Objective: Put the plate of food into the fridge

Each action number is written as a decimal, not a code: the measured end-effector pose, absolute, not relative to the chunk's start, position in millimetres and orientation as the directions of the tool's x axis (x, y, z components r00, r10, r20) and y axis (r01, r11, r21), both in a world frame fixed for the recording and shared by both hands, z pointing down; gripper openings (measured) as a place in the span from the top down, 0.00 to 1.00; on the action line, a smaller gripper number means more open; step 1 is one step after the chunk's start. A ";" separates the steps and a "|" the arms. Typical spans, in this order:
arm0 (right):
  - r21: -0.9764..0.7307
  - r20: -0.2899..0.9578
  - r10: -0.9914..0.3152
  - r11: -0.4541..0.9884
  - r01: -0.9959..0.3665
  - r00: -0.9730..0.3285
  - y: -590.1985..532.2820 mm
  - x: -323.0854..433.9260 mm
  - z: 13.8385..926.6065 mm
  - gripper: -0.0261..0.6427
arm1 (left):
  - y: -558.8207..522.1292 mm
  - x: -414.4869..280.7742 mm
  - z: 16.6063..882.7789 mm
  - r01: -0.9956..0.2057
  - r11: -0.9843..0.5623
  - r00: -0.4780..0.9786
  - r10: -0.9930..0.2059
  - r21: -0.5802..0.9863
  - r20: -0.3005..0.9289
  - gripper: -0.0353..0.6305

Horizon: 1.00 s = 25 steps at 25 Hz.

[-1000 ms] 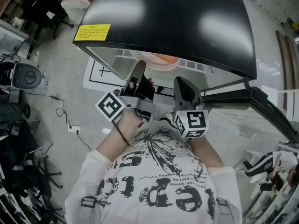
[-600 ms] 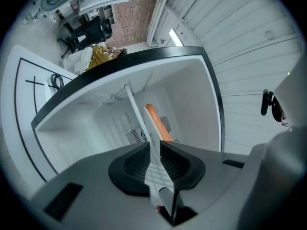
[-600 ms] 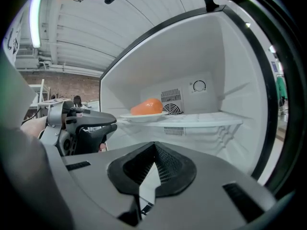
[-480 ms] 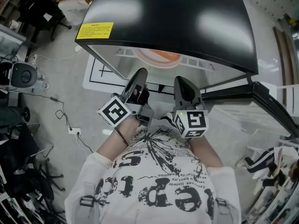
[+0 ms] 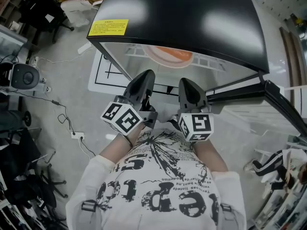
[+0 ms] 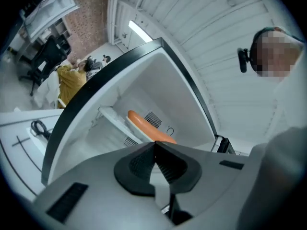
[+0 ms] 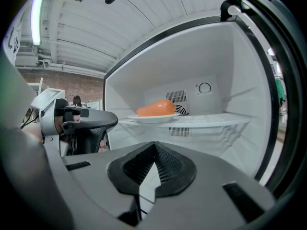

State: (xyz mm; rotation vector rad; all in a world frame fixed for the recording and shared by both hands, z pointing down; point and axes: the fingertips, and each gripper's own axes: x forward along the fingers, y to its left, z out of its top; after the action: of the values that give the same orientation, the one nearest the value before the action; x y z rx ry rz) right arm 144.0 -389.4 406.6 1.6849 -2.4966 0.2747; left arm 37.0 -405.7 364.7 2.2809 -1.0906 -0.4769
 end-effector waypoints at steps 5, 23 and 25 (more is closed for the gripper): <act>-0.067 0.155 -0.920 0.353 -0.933 -0.360 -388.9 134.8 397.6 0.96 | -398.8 37.5 355.2 -0.729 -0.593 0.621 -0.783 0.342 -0.034 0.94; 0.053 0.082 -0.957 0.285 -0.957 -0.280 -384.8 123.9 385.2 0.96 | -396.0 43.2 361.5 -0.744 -0.666 0.667 -0.745 0.056 0.015 0.94; 0.052 0.080 -0.958 0.280 -0.958 -0.276 -383.7 122.7 385.9 0.96 | -396.3 40.7 363.2 -0.740 -0.670 0.672 -0.741 0.062 0.015 0.94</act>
State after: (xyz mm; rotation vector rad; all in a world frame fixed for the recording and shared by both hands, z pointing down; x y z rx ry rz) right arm 122.7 -383.7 385.9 1.8292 -2.4357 0.0092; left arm 40.7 -396.3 363.2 2.8142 -1.2477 -0.0182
